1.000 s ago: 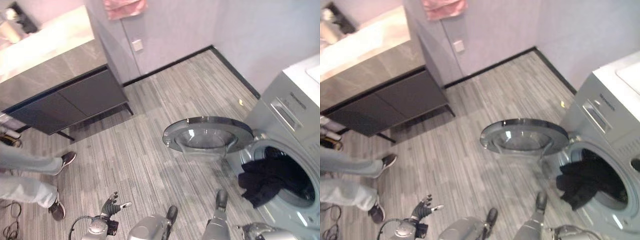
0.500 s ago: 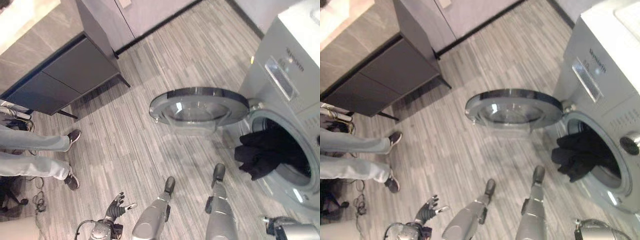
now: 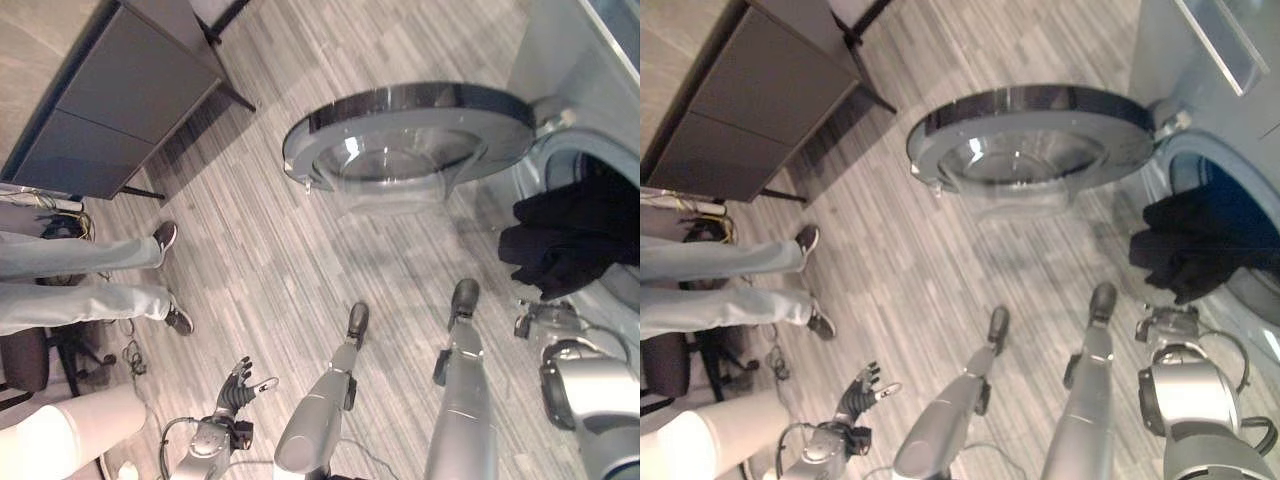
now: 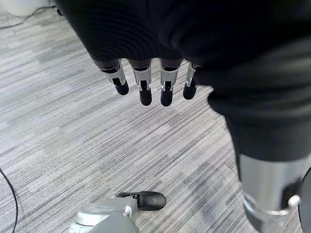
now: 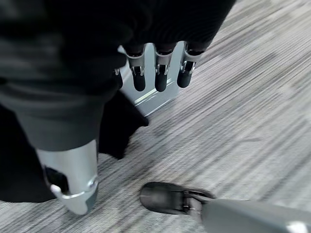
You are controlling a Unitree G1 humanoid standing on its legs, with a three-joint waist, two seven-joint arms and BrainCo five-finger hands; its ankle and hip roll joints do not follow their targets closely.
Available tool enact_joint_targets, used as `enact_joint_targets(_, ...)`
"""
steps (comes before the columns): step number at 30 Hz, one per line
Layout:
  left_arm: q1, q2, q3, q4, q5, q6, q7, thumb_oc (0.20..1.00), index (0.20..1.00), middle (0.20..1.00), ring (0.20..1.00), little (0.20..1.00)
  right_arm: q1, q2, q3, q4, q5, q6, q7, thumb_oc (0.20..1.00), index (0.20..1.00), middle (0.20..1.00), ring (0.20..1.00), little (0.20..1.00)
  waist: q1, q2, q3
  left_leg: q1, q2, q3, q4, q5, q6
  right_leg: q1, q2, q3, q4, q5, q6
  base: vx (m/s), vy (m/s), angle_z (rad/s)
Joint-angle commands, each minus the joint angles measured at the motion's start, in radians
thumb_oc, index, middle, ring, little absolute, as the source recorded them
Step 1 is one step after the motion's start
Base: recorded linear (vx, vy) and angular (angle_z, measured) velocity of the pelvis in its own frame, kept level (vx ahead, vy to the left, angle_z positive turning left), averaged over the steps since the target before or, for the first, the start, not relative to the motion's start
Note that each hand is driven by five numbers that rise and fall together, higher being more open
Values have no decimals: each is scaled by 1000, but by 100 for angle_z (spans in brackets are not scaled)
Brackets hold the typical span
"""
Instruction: Grab the laundry basket,head to the washer,open it,put in the laundry and shut it.
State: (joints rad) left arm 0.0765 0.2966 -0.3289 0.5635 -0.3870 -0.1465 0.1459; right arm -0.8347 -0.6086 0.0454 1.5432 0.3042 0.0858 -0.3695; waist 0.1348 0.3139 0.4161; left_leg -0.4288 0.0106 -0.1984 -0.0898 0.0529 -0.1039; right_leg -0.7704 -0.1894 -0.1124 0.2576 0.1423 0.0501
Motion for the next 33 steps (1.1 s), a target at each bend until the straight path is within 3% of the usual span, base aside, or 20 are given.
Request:
enact_joint_targets(1, -56, 22, -40, 8, -27, -30, 24, 1000, 1000, 1000, 1000, 1000, -1, -119, 63, 90, 8, 21, -16, 1000, 1000, 1000, 1000, 1000, -15, 110, 66, 10, -1, -9, 7, 31, -5, -8, -48, 75, 52, -135, 80, 16, -41, 0)
enact_joint_targets(3, -45, 26, -42, 2, -39, -29, 20, 1000, 1000, 1000, 1000, 1000, 4, -144, 65, 115, -10, 36, -12, 1000, 1000, 1000, 1000, 1000, -19, 120, 66, 5, -6, -20, 3, 37, -9, -21, -47, 77, 73, -143, 77, 45, -47, 8)
enact_joint_targets(4, -38, 26, -32, -1, -56, -30, 20, 1000, 1000, 1000, 1000, 1000, 10, -162, 56, 116, -8, 38, -15, 1000, 1000, 1000, 1000, 1000, -21, 127, 67, 11, -6, -22, 3, 20, -10, -22, -45, 84, 90, -179, 83, 71, -52, 18)
enact_joint_targets(9, -30, 21, -27, -29, -84, -32, 19, 1000, 1000, 1000, 1000, 1000, -53, -260, 83, 113, -35, 48, -22, 1000, 1000, 1000, 1000, 1000, -20, 148, 73, -25, -18, -29, 3, 32, -26, -75, -48, 95, 133, -199, 81, 4, -53, 11)
enact_joint_targets(22, -52, 37, -21, -31, -102, -52, 33, 1000, 1000, 1000, 1000, 1000, -304, -315, 192, 31, 40, -13, -49, 1000, 1000, 1000, 1000, 1000, -1, 161, 78, -102, -33, -28, 3, 52, -50, -196, -37, 116, 219, -228, 75, 0, -25, 3)
enact_joint_targets(24, -58, 41, -22, -29, -106, -58, 38, 1000, 1000, 1000, 1000, 1000, -338, -312, 196, 19, 73, -27, -55, 705, 705, 705, 705, 705, 1, 161, 76, -107, -36, -27, 3, 53, -51, -206, -34, 116, 233, -235, 73, 0, 0, 0)
enact_joint_targets(27, -58, 41, -22, -29, -106, -58, 38, 1000, 1000, 1000, 1000, 1000, -339, -312, 196, 19, 73, -27, -55, 705, 705, 705, 705, 705, 1, 161, 76, -107, -36, -26, 3, 53, -51, -206, -34, 116, 233, -235, 73, 0, 0, 0)
enact_joint_targets(28, -68, 52, -28, -30, -113, -65, 41, 1000, 1000, 1000, 1000, 1000, -387, -288, 202, -10, 121, -47, -55, 200, 200, 200, 200, 200, 6, 162, 69, -108, -36, -26, 3, 54, -52, -210, -34, 118, 243, -237, 72, 0, 0, 0)
enact_joint_targets(33, -66, 71, -20, -33, -118, -71, 34, 1000, 1000, 1000, 1000, 1000, -438, -291, 178, -29, 235, -87, -52, 200, 200, 200, 200, 200, 11, 165, 65, -105, -41, -31, 3, 54, -54, -202, -39, 114, 252, -246, 71, 10, 4, 0)
